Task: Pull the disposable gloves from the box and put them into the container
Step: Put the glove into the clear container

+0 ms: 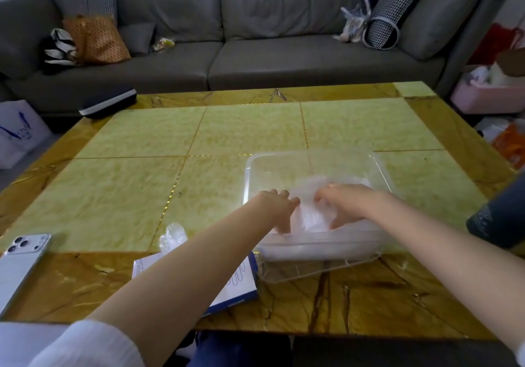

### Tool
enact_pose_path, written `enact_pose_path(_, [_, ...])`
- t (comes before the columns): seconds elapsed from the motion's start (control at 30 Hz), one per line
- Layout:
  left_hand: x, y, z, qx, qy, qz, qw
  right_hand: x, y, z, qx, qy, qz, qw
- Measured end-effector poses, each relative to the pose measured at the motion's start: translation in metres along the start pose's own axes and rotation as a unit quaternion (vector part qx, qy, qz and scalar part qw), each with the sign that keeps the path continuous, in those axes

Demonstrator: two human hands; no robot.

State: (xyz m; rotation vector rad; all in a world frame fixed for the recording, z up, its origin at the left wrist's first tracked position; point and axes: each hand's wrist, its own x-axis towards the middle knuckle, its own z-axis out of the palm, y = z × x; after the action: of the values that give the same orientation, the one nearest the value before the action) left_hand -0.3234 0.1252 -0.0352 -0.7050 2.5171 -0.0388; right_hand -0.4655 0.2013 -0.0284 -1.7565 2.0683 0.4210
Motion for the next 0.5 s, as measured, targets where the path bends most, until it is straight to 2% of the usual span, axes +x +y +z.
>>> enact_pose_path(0.23, [0.004,0.0,0.003,-0.026,-0.059,-0.005,0.998,0.008,0.007,0.005,-0.056,-0.033,0.009,0.998])
enact_pose_path(0.4, [-0.004,0.002,0.001,0.035,0.006,-0.008,0.999,0.002,0.003,-0.005,-0.031,-0.025,0.018,0.999])
enact_pose_path(0.5, [-0.017,0.003,-0.007,0.021,0.071,-0.026,0.997,-0.01,-0.004,-0.017,-0.006,0.014,0.035,0.999])
